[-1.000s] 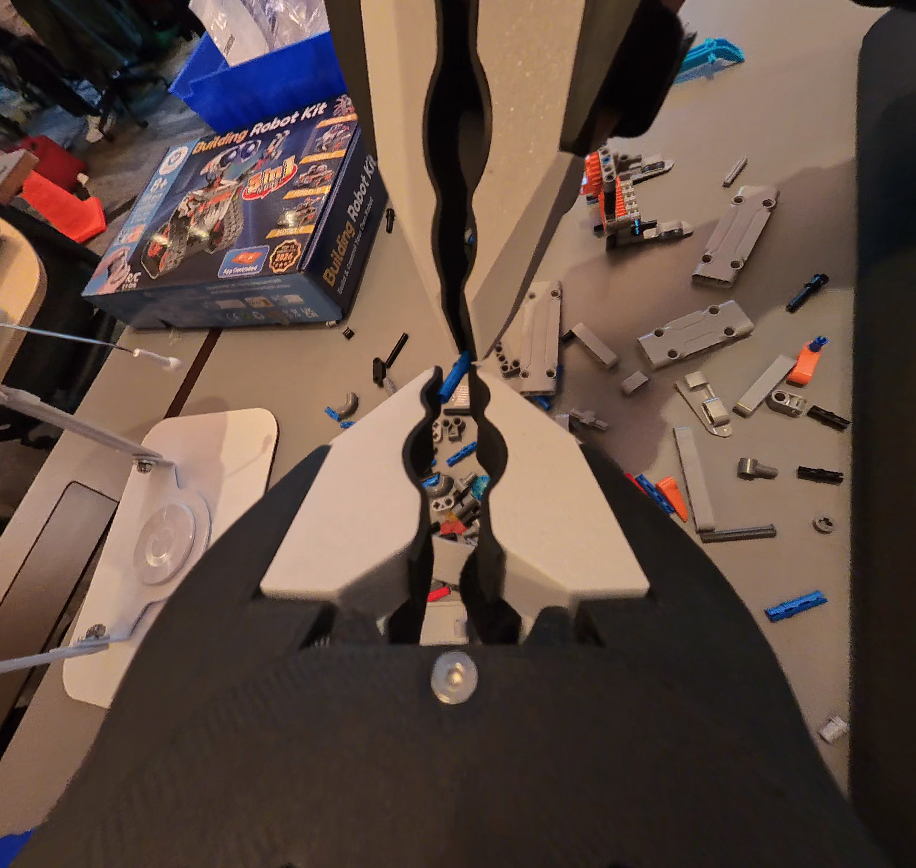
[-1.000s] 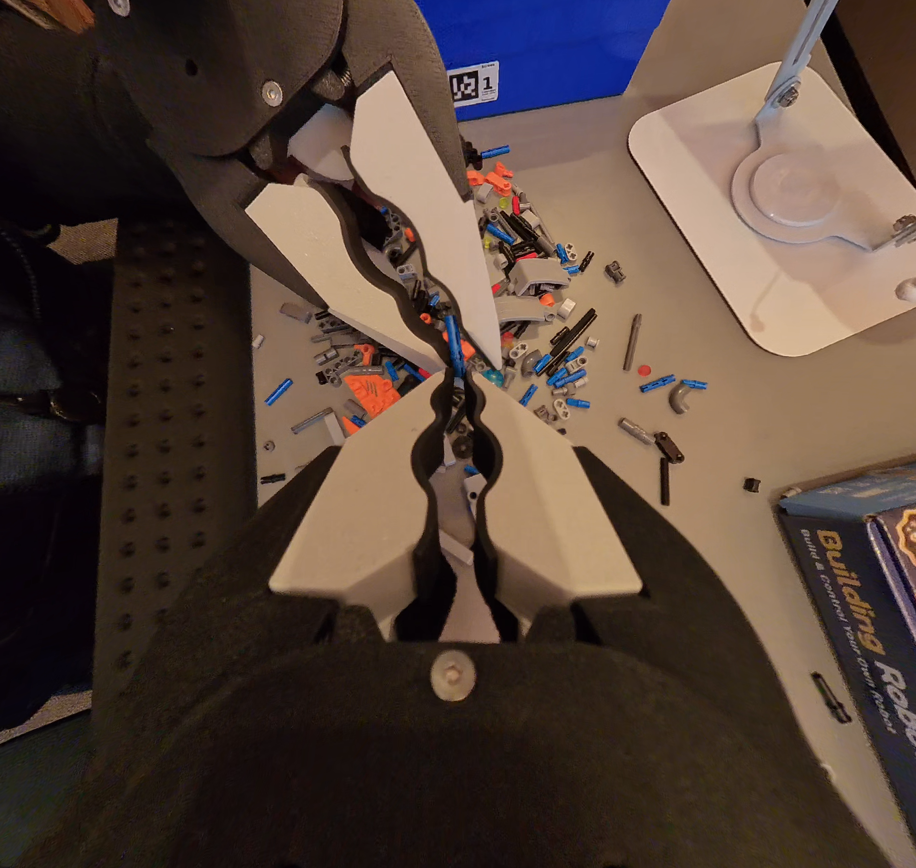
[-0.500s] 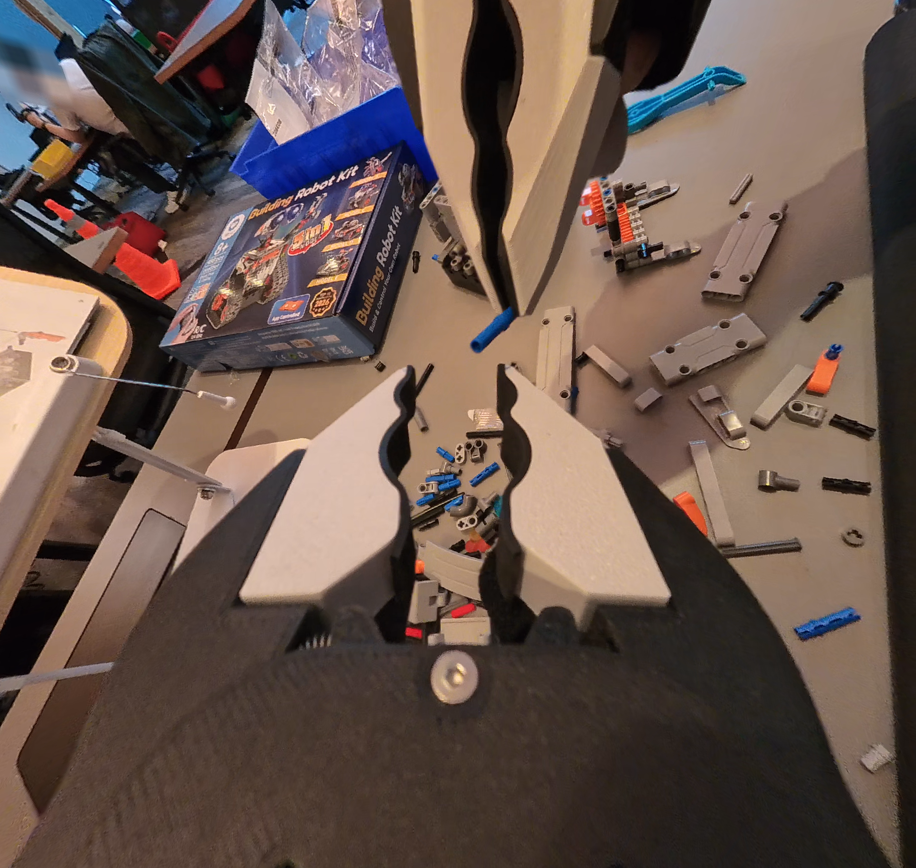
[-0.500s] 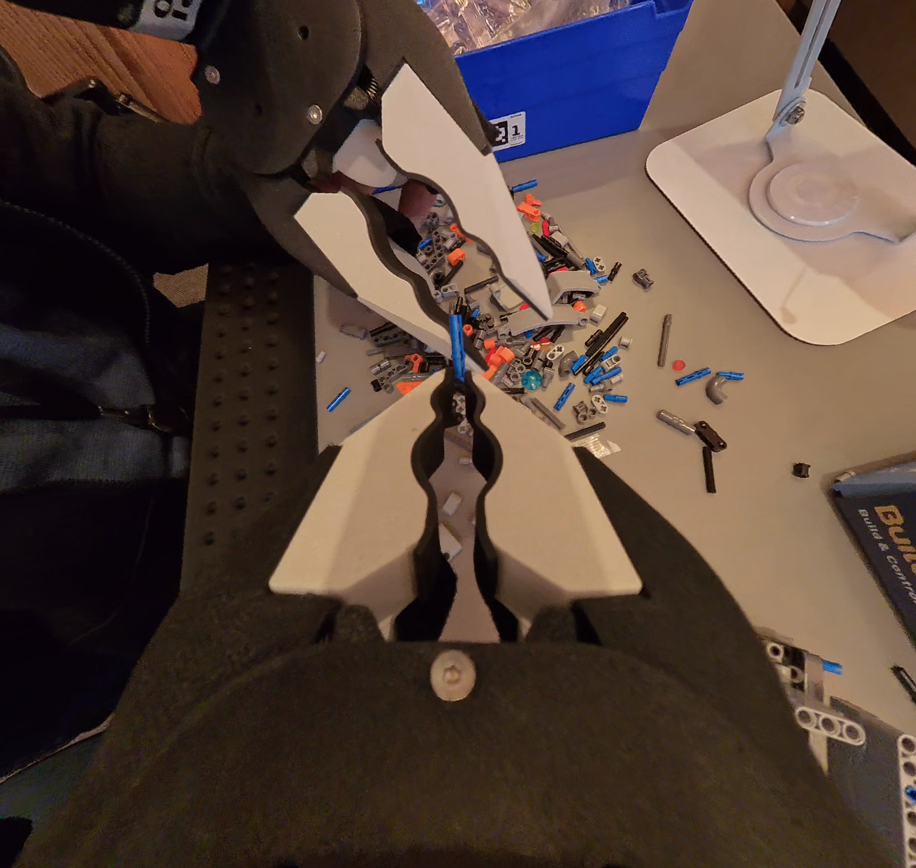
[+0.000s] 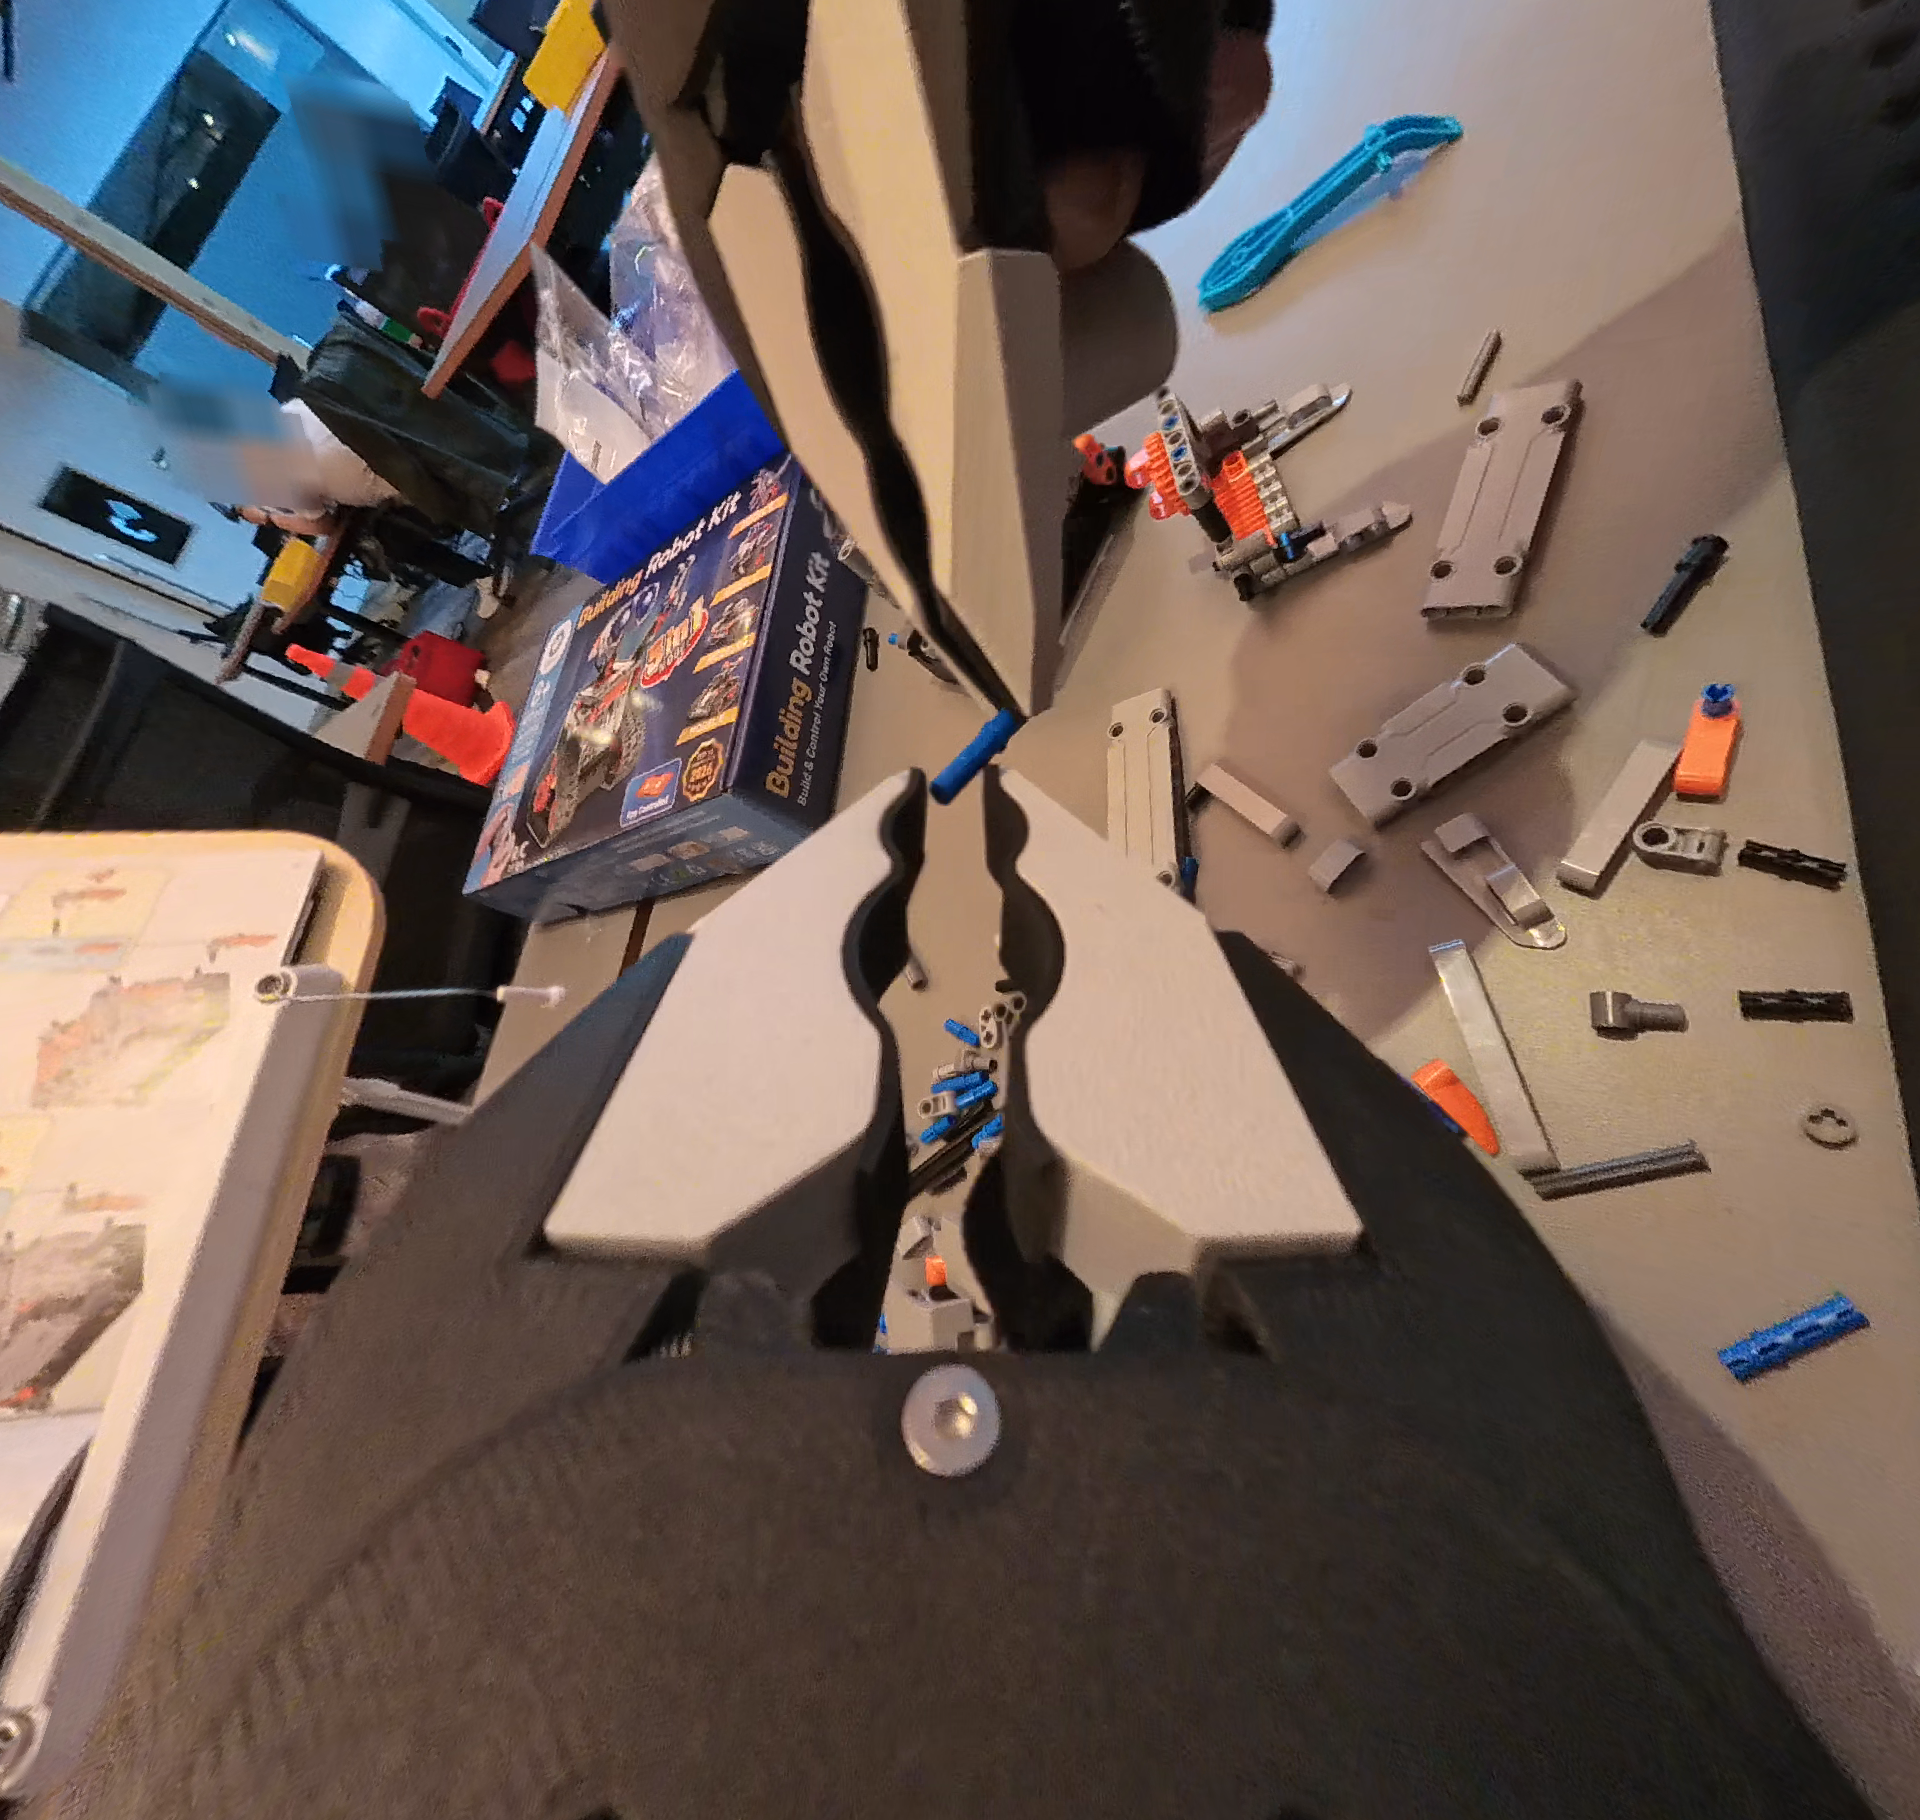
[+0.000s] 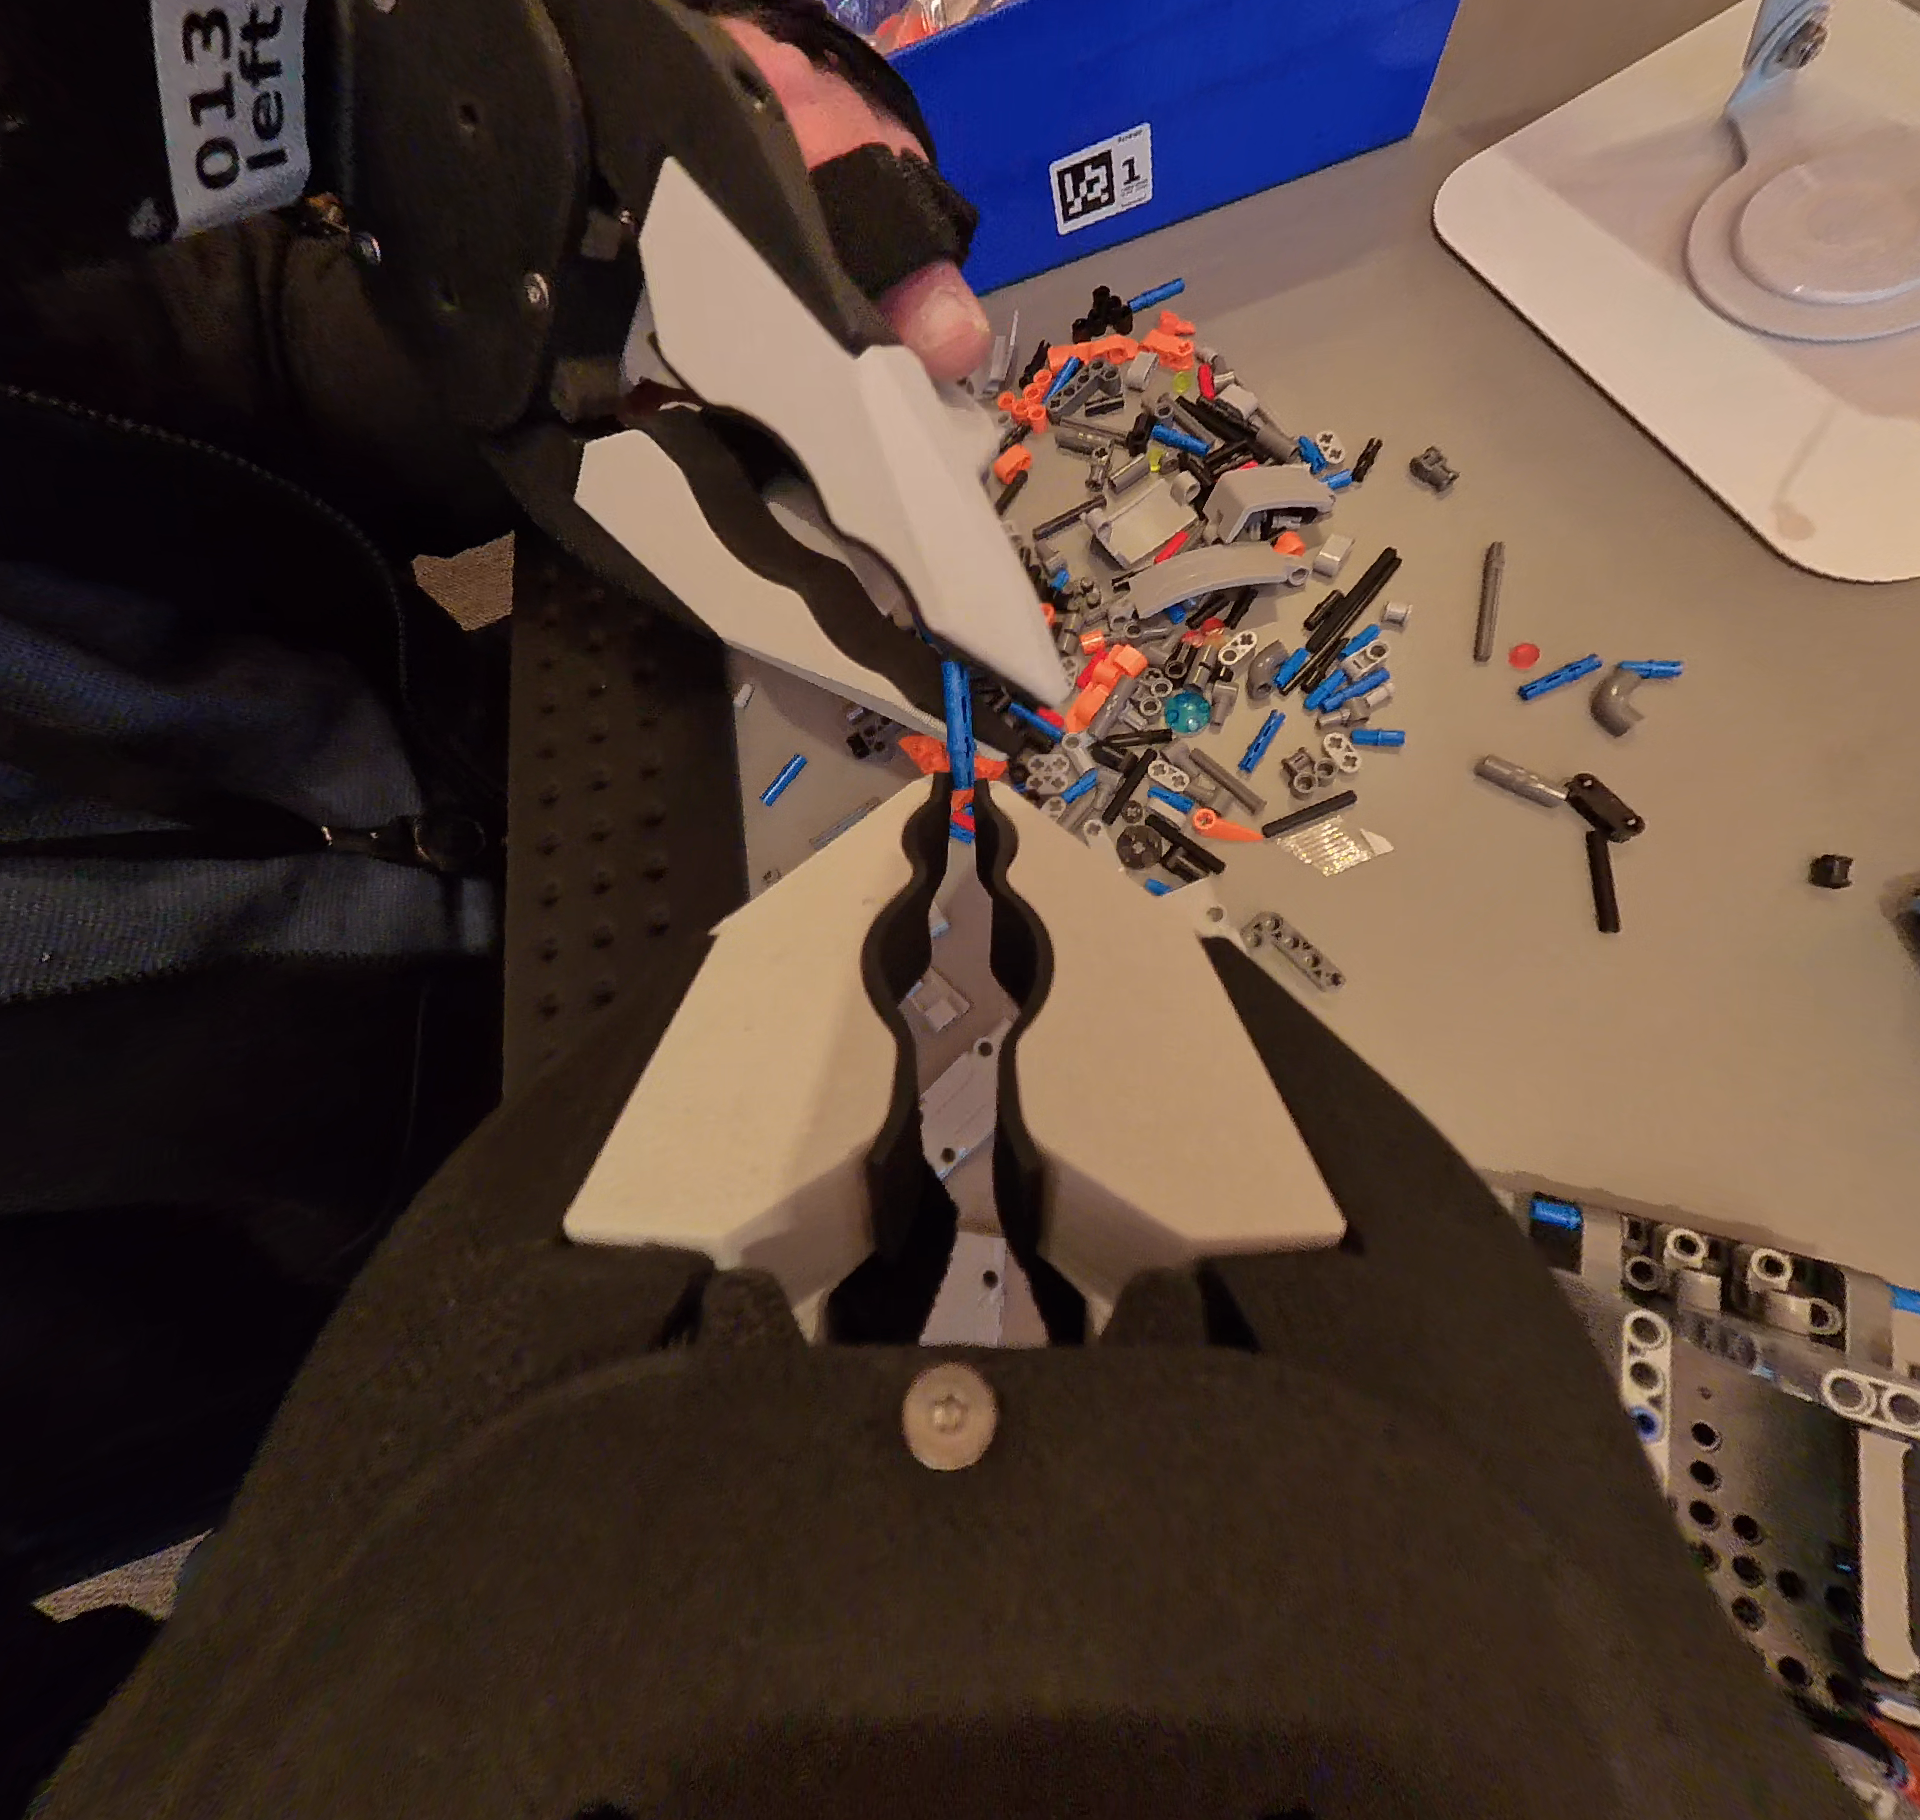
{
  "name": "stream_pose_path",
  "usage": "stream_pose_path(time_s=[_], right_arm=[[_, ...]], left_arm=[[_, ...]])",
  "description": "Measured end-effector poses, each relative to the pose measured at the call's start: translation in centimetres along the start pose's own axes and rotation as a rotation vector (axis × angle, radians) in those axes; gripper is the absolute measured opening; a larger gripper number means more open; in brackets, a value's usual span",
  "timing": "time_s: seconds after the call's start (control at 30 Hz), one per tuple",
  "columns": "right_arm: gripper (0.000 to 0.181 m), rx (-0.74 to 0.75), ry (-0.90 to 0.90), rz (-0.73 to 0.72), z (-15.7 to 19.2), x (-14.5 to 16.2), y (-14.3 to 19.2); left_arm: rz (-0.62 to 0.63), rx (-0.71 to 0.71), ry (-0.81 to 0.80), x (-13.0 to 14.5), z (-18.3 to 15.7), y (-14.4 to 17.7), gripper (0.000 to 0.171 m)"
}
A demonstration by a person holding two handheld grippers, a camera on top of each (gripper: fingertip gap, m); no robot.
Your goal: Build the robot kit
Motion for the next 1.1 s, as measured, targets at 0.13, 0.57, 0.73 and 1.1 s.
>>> stream_pose_path(time_s=[0.13,0.57,0.73,1.1], right_arm=[[0.002,0.007,-0.014,0.018,0.2,0.6,0.4],[0.0,0.093,-0.118,-0.125,0.0,3.6,2.7],[0.002,0.085,-0.129,-0.235,0.1,3.8,3.3],[0.013,-0.06,-0.206,-0.439,1.5,3.8,3.9]], left_arm=[[0.021,-0.004,-0.064,-0.4,-0.7,-0.4,0.006],[0.0,0.059,0.09,-0.9,-2.7,-3.0,0.0],[-0.048,0.064,0.149,-1.2,-2.7,-3.1,0.0],[-0.186,0.072,0.213,-3.1,-2.7,-3.0,0.0]])
Point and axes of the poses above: each gripper's, where its closed fingertips meet, y back along the fingers, x out of its underside, z = x × y across the jaws, the point moved 5 cm from there along y, back along the fingers, and after that the axes turned 10 degrees about -z, right-handed, at the moved point
